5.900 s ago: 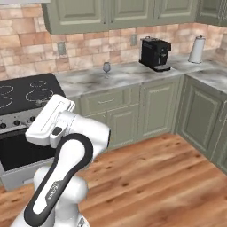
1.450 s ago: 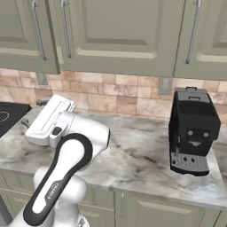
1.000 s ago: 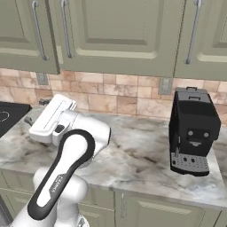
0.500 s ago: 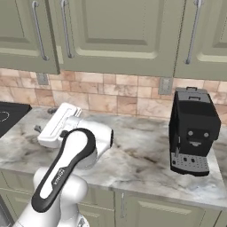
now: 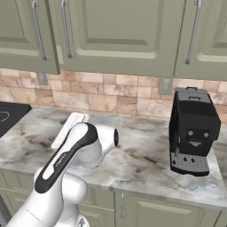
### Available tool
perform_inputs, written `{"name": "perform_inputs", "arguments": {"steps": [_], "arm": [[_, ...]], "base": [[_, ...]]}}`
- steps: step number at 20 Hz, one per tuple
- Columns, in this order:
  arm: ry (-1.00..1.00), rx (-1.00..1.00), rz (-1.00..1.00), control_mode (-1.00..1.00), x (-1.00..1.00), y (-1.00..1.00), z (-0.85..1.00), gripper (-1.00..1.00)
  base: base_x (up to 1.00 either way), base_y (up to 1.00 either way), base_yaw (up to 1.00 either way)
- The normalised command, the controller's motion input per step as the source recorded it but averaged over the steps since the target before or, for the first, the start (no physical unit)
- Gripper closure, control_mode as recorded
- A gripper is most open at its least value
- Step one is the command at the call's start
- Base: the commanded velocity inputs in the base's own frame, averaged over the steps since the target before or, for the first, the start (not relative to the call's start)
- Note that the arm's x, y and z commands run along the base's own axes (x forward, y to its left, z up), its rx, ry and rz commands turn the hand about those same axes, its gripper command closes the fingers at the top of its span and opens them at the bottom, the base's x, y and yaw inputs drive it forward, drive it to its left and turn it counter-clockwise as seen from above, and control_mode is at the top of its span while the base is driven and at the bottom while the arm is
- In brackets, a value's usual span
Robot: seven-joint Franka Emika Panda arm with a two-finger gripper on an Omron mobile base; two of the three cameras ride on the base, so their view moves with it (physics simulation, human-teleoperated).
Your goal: Retrieve the wine glasses from the counter and place one next to each plate.
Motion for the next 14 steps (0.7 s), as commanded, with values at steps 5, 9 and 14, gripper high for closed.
{"name": "perform_inputs", "arguments": {"steps": [5, 9, 14], "arm": [[0.0, -0.05, 0.0, -1.0, 0.38, -0.44, -0.35, -1.0], [0.0, -0.01, 0.0, -1.0, 0.6, -0.29, -0.3, -1.0], [0.0, 0.0, 0.0, -1.0, 0.53, -0.29, -0.34, -1.0]], "base": [[0.0, 0.0, 0.0], [0.0, 0.0, 0.0], [0.0, 0.0, 0.0]]}}
